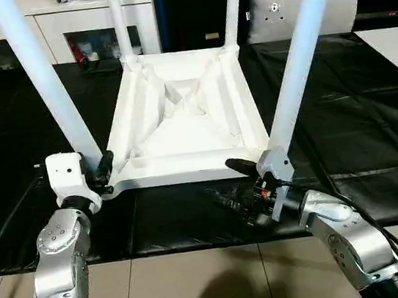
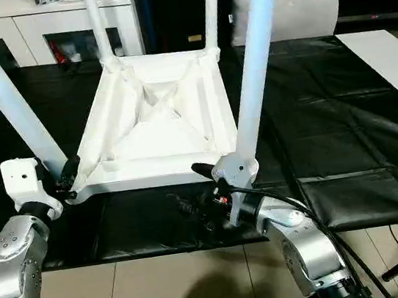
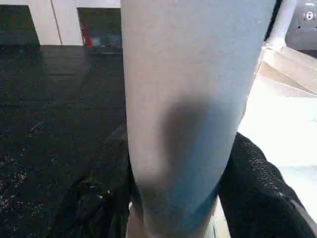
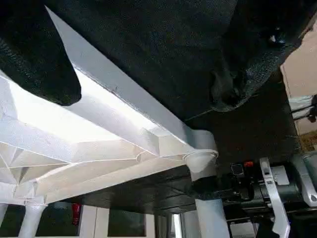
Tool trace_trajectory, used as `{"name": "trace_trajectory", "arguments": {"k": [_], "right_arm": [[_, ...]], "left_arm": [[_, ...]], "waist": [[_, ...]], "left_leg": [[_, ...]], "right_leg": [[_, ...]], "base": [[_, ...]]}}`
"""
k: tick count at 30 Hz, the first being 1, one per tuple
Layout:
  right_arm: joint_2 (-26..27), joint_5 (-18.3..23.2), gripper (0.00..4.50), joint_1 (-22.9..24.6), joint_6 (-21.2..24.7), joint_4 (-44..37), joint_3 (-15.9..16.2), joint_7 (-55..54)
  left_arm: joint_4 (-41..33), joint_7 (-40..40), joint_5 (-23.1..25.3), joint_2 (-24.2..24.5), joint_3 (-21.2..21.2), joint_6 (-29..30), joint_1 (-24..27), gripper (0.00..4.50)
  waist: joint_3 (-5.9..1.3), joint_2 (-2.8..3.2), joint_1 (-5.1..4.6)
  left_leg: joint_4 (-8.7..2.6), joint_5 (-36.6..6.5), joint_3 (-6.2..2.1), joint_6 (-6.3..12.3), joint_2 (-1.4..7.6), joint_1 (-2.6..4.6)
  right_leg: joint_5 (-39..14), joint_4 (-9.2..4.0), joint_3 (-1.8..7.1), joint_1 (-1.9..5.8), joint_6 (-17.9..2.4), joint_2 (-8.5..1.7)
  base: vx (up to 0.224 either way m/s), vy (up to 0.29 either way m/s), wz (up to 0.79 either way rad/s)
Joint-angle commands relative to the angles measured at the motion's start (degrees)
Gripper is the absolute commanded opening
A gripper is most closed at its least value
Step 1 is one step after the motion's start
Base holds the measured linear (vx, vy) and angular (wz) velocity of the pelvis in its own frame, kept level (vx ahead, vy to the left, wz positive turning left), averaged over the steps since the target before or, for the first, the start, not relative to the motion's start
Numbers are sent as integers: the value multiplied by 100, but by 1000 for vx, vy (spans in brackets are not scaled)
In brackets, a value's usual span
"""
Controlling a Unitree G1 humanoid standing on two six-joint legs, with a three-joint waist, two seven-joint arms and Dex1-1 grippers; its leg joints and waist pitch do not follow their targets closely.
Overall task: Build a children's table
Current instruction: Flip table
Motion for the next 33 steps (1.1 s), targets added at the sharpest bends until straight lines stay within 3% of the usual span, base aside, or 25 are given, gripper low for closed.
{"name": "trace_trajectory", "arguments": {"k": [1, 9, 14, 19, 26, 33], "right_arm": [[-19, -12, 450, -85, 57, 76, -31, -49], [19, -35, 450, -20, 69, 27, -31, -140], [13, 11, 450, 6, 90, -2, -34, -140], [23, 64, 450, 16, 118, -25, -84, -200], [361, 166, 450, -181, 194, 326, -507, -853], [708, 658, 450, -489, 292, 670, -829, -878]], "left_arm": [[-94, -68, -239, -183, -142, 346, 43, 202], [-621, 236, -1176, -842, 153, 1277, 186, 202], [-865, 695, -1934, -1351, 712, 2088, 183, 202], [-1015, 822, -2200, -1513, 878, 2449, 219, 202], [-1332, 823, -2472, -1621, 800, 2959, 320, 202], [-1393, 858, -2520, -1570, 699, 3112, 310, 202]], "waist": [[-281, 9, 1], [-280, -41, 28], [-263, -67, 27], [-259, -61, 15], [-258, -61, -3], [-268, -43, -7]], "left_leg": [[-520, -895, -247, 256, 621, 55], [-492, -672, -203, 356, 599, 28], [-476, -669, -166, 394, 580, 18], [-489, -756, -176, 379, 579, 33], [-509, -723, -175, 334, 581, 50], [-512, -691, -172, 325, 591, 61]], "right_leg": [[-1033, -412, 507, 212, -815, -887], [-1141, -413, 510, 215, -772, -878], [-1411, -449, 507, 203, -773, -877], [-1626, -493, 508, 185, -622, -847], [-1514, -477, 520, 173, -638, -843], [-1357, -461, 519, 177, -660, -843]], "base": [[0, 0, 0], [0, 0, 0], [0, 0, 0], [0, 0, 0], [0, 0, 0], [0, 0, 0]]}}
